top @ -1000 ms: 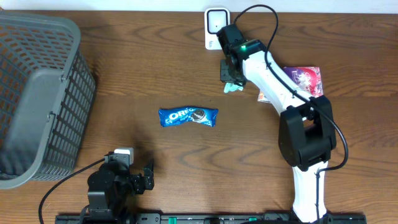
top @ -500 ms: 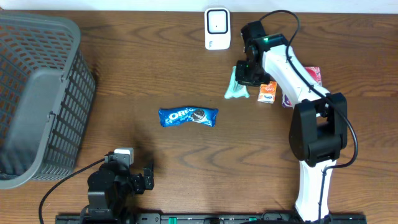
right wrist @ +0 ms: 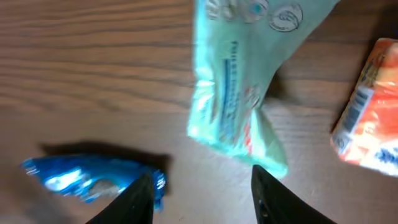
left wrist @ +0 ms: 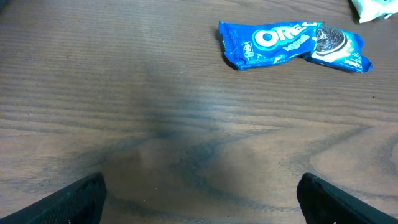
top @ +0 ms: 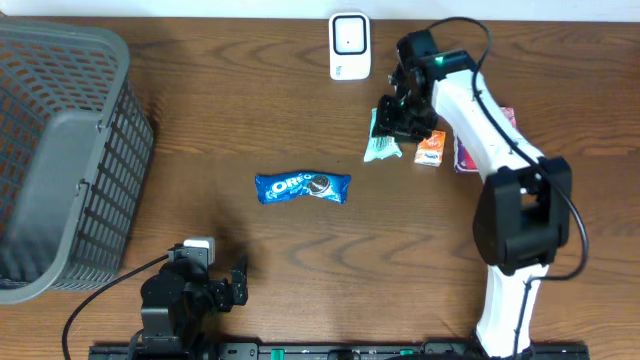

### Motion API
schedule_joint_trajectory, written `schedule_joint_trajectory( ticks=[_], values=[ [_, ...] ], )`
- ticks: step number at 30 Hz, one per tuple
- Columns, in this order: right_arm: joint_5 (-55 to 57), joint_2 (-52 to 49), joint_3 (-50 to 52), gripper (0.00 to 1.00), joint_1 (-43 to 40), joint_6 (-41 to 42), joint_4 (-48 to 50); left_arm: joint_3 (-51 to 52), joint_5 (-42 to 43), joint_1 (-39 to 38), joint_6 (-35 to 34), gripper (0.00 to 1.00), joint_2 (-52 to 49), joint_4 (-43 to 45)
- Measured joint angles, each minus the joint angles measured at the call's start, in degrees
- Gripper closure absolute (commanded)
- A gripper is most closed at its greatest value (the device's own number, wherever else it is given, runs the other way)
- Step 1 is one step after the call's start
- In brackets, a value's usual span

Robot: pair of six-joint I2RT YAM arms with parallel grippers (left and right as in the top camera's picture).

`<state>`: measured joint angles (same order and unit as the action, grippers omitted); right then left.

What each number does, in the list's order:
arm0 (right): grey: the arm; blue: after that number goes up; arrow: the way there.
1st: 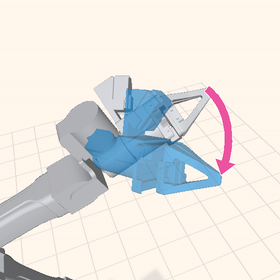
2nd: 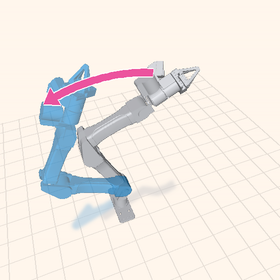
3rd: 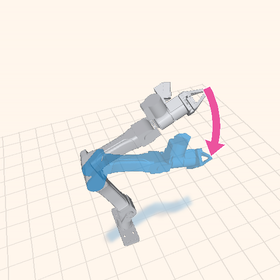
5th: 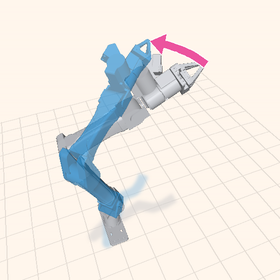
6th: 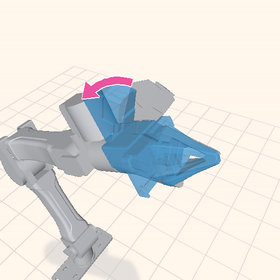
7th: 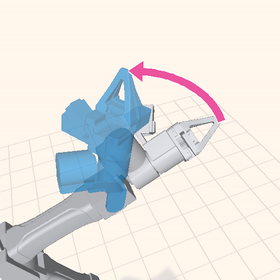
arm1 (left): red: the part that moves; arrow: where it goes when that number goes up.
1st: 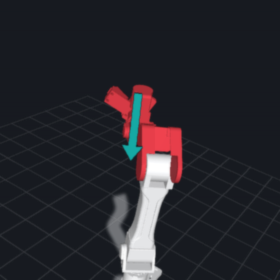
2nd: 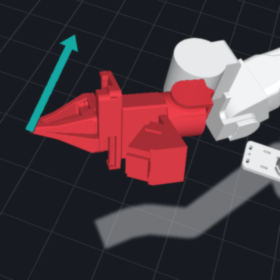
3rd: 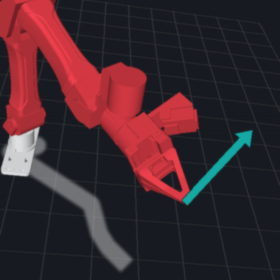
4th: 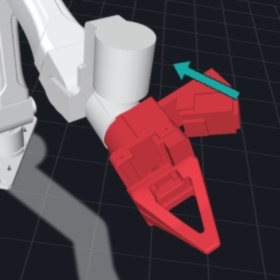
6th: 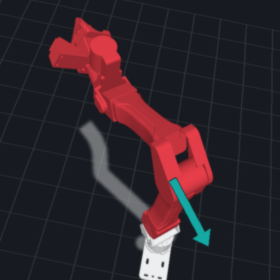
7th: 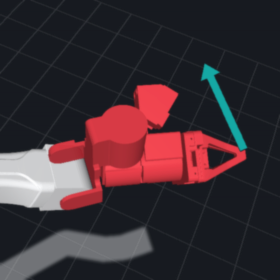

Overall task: Scan the item barcode
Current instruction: 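Grasp the blue Oreo pack with the right gripper and lift it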

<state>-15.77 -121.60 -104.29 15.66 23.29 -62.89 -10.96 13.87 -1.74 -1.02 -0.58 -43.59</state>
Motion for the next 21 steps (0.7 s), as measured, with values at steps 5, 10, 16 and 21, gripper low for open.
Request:
schedule_joint_trajectory(
  ticks=[5,10,16,21],
  values=[
    [-1.5,7.1,-0.2,0.39,0.3,-0.4,-0.3,0.0,0.0,0.0,0.0,0.02,0.0,0.0],
    [-1.8,7.6,-0.3,0.3,3.9,-0.6,0.0,0.0,0.0,0.0,0.0,0.02,0.0,0.0],
    [-1.9,3.2,-0.1,0.25,13.5,-5.2,3.5,0.0,0.0,0.0,0.0,0.02,0.0,0.0],
    [1.4,-1.9,0.4,0.15,20.8,-21.4,5.4,0.0,0.0,0.0,0.0,0.02,0.0,0.0]
  ],
)
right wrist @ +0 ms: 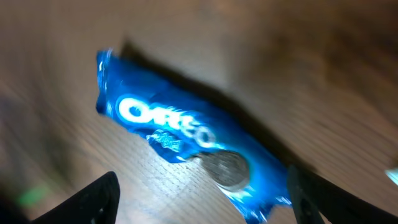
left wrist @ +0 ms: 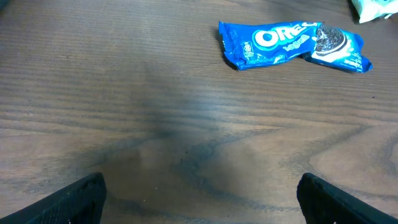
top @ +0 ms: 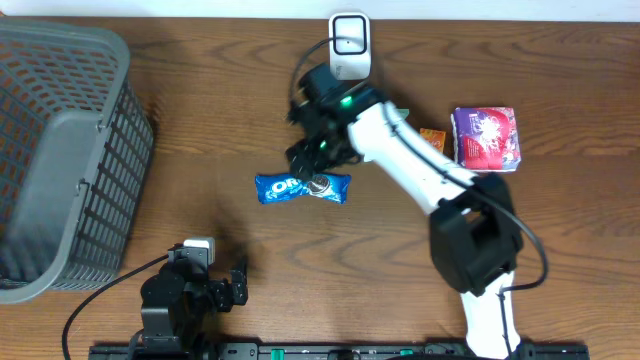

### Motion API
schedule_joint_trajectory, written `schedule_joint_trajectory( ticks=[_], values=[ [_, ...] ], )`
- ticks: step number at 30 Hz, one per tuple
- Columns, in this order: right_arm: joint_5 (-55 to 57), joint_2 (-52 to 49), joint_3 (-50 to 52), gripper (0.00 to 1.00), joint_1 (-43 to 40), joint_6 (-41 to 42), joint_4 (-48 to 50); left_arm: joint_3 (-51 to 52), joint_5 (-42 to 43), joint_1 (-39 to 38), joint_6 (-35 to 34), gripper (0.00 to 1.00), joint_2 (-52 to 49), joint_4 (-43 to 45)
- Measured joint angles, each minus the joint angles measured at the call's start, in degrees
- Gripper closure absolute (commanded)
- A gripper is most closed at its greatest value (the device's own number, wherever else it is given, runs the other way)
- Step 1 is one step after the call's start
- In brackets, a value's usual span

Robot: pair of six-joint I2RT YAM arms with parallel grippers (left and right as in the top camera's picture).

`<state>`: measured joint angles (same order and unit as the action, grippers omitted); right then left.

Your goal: Scan the item barcode

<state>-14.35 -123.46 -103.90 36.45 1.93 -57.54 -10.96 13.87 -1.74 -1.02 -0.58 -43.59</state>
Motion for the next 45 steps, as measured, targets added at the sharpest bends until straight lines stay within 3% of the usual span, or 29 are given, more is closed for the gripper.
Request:
schedule_joint_trajectory(
  ticks=[6,9,12,14,16,18,22,24,27,29,33,39,45],
  values=[
    [6.8,-2.3,0.2,0.12,6.5,-18.0,5.0,0.0,0.0,0.0,0.0,0.02,0.0,0.0],
    [7.6,-3.6,0.2,0.18,8.3,-22.0,5.2,0.0,0.0,0.0,0.0,0.02,0.0,0.0],
    [9.0,-5.7,0.2,0.07,9.9,-26.1,6.3,0.0,0.0,0.0,0.0,0.02,0.0,0.0],
    [11.3,-7.5,0.2,0.1,10.5,-27.1,7.9,0.0,0.0,0.0,0.0,0.02,0.0,0.0],
    [12.4,-9.2,0.0,0.26,10.6,-26.7,8.5,0.0,0.0,0.0,0.0,0.02,0.0,0.0],
    [14.2,-9.2,-0.1,0.44,10.3,-25.4,9.4,0.0,0.0,0.0,0.0,0.02,0.0,0.0],
    [16.5,-9.5,-0.2,0.45,9.2,-19.9,12.0,0.0,0.0,0.0,0.0,0.02,0.0,0.0],
    [18.4,-9.8,-0.2,0.32,7.6,-13.5,14.6,0.0,0.0,0.0,0.0,0.02,0.0,0.0],
    [20.7,-10.0,-0.2,0.33,4.2,-3.5,16.0,0.0,0.0,0.0,0.0,0.02,0.0,0.0],
    [21.7,-10.1,-0.2,0.39,0.9,3.0,16.4,0.0,0.0,0.0,0.0,0.02,0.0,0.0],
    [21.4,-10.4,-0.2,0.38,-6.7,13.5,17.2,0.0,0.0,0.0,0.0,0.02,0.0,0.0],
    [16.1,-11.3,-2.4,0.31,-11.8,18.6,16.9,0.0,0.0,0.0,0.0,0.02,0.0,0.0],
    [13.8,-12.7,-15.2,0.22,-11.8,19.9,4.6,0.0,0.0,0.0,0.0,0.02,0.0,0.0]
  ],
)
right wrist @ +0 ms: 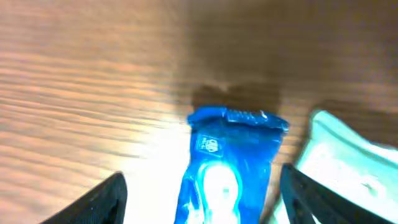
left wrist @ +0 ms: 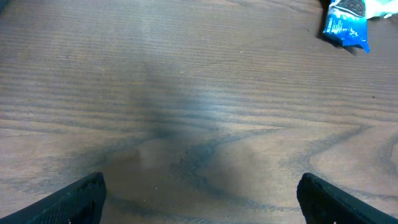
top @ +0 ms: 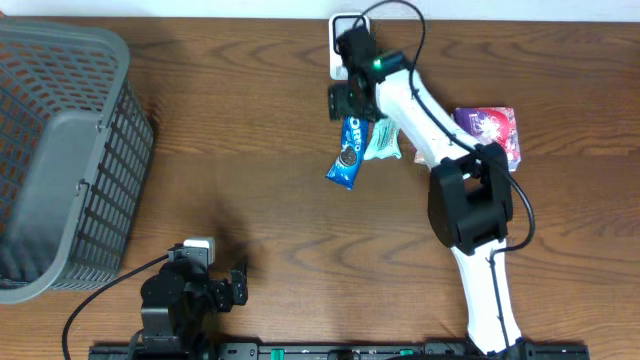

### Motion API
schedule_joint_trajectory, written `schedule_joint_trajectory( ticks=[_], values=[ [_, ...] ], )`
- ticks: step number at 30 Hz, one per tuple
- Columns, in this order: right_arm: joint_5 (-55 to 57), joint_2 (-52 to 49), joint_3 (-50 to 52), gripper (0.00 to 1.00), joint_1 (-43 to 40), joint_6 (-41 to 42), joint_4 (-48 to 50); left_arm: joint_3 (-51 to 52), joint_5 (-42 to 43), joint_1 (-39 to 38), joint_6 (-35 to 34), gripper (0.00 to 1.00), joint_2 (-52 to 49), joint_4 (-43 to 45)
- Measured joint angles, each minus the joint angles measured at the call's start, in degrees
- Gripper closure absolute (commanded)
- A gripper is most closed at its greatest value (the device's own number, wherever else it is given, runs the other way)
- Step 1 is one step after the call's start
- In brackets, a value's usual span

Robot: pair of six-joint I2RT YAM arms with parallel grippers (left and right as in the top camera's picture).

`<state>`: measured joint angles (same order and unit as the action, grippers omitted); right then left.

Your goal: Scan the item barcode

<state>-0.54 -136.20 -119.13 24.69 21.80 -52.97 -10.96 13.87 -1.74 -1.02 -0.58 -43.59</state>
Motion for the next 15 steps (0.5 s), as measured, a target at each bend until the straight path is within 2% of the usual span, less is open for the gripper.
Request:
schedule_joint_trajectory(
  ticks=[1,2,3,4,10,15],
  values=[
    [-0.2,-0.1,-4.3,0.19,0.0,0.1,-4.8,0.0,0.0,0.0,0.0,0.02,0.0,0.0],
    [-0.2,0.0,-7.5,0.09,0.0,0.1,-7.9,0.0,0.0,0.0,0.0,0.02,0.0,0.0],
    [-0.3,0.0,-10.5,0.03,0.0,0.3,-11.0,0.0,0.0,0.0,0.0,0.02,0.0,0.0],
    [-0.2,0.0,-14.2,0.01,0.0,0.4,-15.0,0.0,0.0,0.0,0.0,0.02,0.0,0.0],
    [-0.1,0.3,-31.6,0.01,-2.1,-3.8,-31.6,0.0,0.0,0.0,0.0,0.02,0.0,0.0],
    [0.1,0.5,-37.6,0.01,-12.0,-8.2,-40.5,0.0,0.0,0.0,0.0,0.02,0.0,0.0]
  ],
)
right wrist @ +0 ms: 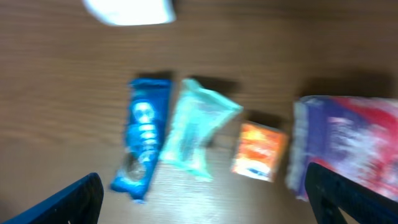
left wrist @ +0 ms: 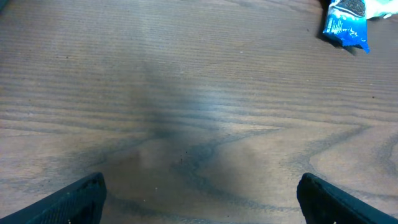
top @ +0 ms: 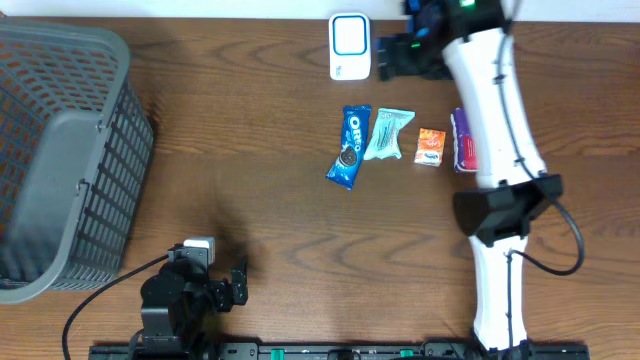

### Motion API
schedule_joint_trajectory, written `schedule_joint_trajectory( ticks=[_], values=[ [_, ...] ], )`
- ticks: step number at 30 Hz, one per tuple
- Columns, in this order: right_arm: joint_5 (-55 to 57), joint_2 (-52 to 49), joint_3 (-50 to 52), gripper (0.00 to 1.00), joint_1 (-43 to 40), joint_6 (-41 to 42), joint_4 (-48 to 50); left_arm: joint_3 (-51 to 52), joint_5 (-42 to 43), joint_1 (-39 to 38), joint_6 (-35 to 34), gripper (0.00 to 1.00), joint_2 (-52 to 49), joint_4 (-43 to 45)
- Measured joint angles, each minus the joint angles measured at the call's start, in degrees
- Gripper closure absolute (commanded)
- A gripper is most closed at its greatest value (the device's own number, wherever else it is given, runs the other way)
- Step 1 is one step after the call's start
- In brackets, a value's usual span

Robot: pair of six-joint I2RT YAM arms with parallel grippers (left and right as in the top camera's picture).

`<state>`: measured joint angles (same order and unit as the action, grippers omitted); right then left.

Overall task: Scan the item barcode
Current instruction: 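Move the right gripper right and grasp the purple box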

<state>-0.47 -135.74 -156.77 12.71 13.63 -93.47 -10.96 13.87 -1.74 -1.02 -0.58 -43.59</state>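
Observation:
The blue Oreo pack (top: 349, 147) lies lengthwise on the wood table, below the white scanner (top: 350, 45). In the right wrist view, Oreo pack (right wrist: 144, 143) sits left of a mint-green packet (right wrist: 199, 134), with the scanner (right wrist: 127, 9) at the top edge. My right gripper (top: 392, 57) hovers open and empty at the table's far edge, just right of the scanner; its fingertips (right wrist: 62, 199) frame the row of items. My left gripper (left wrist: 202, 199) rests open near the front edge, with only the pack's end (left wrist: 345, 25) in its view.
Right of the Oreo pack lie a mint-green packet (top: 387, 133), a small orange box (top: 431, 146) and a purple pack (top: 460, 140) partly under my right arm. A grey mesh basket (top: 60, 150) fills the left side.
My right gripper was open right over the Oreo pack; now it is higher and farther back, right of the scanner. The pack lies where it was. The left arm has not moved.
My right gripper was over the mint packet while the Oreo pack lay crosswise mid-table. Then it was open over the Oreo pack there. Later the pack lay lengthwise beside the mint packet below the scanner, the gripper open above it. Now the gripper is drawn back.

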Motion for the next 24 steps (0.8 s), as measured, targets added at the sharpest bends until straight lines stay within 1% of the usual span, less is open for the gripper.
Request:
schedule_joint_trajectory(
  ticks=[4,7,11,17,21,24],
  values=[
    [0.0,0.0,1.3,0.01,-9.8,-3.4,-3.0,0.0,0.0,0.0,0.0,0.02,0.0,0.0],
    [0.1,0.0,5.5,0.01,-16.9,-6.0,-2.4,0.0,0.0,0.0,0.0,0.02,0.0,0.0],
    [-0.9,0.0,14.4,0.01,-22.5,-9.7,0.4,0.0,0.0,0.0,0.0,0.02,0.0,0.0],
    [-6.6,0.0,26.2,0.01,-27.6,-14.9,6.8,0.0,0.0,0.0,0.0,0.02,0.0,0.0],
    [-13.9,0.1,33.4,0.05,-32.1,-18.8,12.4,0.0,0.0,0.0,0.0,0.02,0.0,0.0],
    [-21.6,0.1,39.4,0.2,-35.2,-22.9,16.6,0.0,0.0,0.0,0.0,0.02,0.0,0.0]
  ],
)
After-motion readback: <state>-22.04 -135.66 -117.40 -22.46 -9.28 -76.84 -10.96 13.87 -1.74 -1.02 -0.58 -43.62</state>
